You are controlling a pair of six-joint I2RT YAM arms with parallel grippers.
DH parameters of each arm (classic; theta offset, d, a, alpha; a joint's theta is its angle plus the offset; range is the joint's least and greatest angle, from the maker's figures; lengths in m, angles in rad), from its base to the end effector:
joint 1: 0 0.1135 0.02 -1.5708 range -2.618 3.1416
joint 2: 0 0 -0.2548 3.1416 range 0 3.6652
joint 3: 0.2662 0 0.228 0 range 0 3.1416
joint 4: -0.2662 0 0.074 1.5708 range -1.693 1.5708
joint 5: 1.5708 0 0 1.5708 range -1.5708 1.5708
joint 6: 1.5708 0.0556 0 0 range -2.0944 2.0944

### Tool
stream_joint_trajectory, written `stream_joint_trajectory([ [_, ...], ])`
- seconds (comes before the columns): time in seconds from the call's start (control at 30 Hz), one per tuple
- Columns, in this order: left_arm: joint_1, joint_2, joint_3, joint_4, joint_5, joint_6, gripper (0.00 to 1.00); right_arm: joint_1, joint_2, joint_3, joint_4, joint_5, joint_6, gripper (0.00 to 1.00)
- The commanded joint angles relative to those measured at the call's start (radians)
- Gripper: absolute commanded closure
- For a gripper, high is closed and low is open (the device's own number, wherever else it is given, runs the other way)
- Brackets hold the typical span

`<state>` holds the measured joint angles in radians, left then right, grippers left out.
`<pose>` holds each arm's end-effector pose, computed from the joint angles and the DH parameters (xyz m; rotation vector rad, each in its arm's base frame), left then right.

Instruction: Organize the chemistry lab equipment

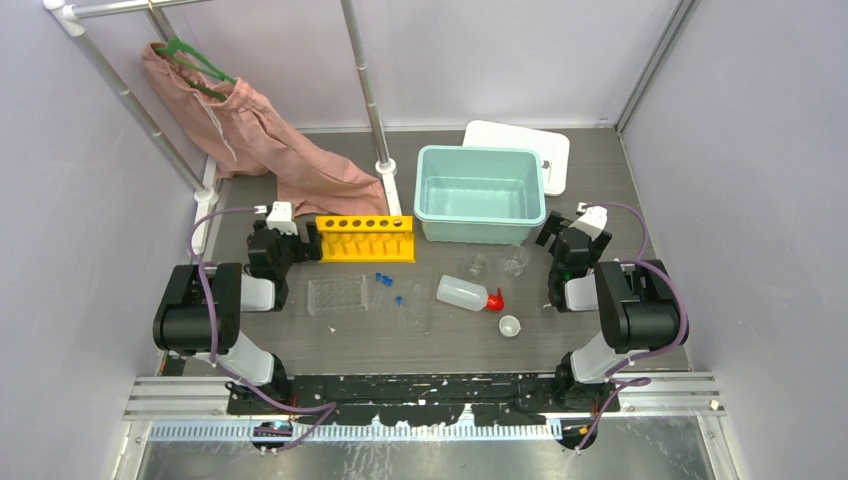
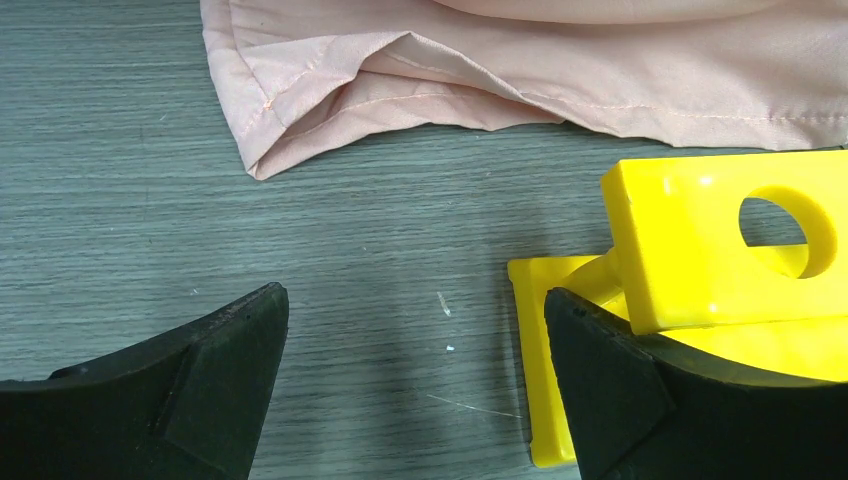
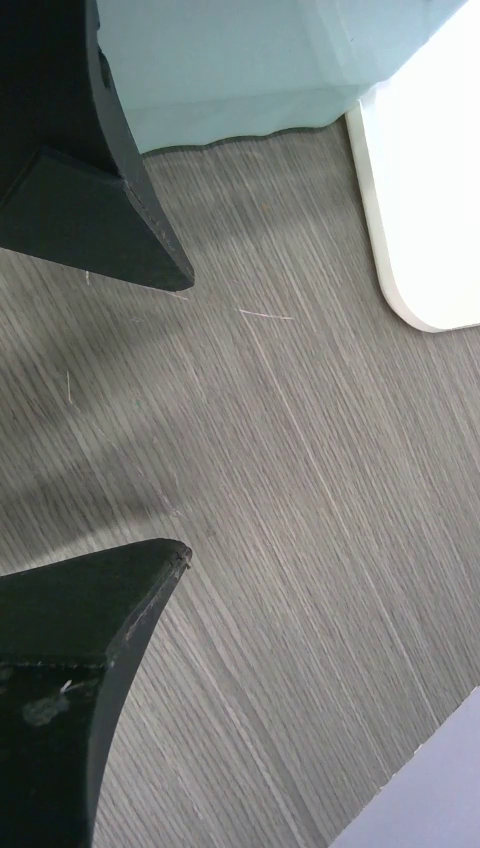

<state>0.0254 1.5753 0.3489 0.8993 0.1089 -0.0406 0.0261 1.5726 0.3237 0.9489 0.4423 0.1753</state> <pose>0.2744 0.0009 0.1400 0.0115 1.8974 -0.1137 0.2662 -0.0169 0.1419 0.4377 1.7973 -0.2729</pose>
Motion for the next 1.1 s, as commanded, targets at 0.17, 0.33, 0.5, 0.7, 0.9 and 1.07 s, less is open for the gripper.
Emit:
stream_joint_trajectory([
  [0.17,-0.005,-0.024,0.024,0.035,-0.003,0.015,0.0,0.001,-0.013,0.016,0.047,0.007,0.003,0.0],
  [0.33,-0.005,-0.024,0.024,0.034,-0.003,0.015,0.0,0.001,-0.011,0.016,0.046,0.007,0.002,0.0],
  [0.5,0.017,-0.089,0.016,0.001,0.046,0.008,0.0,0.008,-0.047,0.004,0.041,0.078,0.019,0.0],
  [0.7,0.049,-0.287,0.173,-0.48,0.079,0.015,0.0,0.031,-0.239,0.013,-0.131,0.241,0.05,0.0],
  [0.9,0.14,-0.412,0.31,-0.834,0.2,0.011,0.0,0.031,-0.525,0.164,-0.615,0.302,0.191,0.0],
  [1.07,0.152,-0.528,0.472,-1.164,0.205,0.11,0.0,0.031,-0.683,0.348,-0.955,0.241,0.285,0.0],
])
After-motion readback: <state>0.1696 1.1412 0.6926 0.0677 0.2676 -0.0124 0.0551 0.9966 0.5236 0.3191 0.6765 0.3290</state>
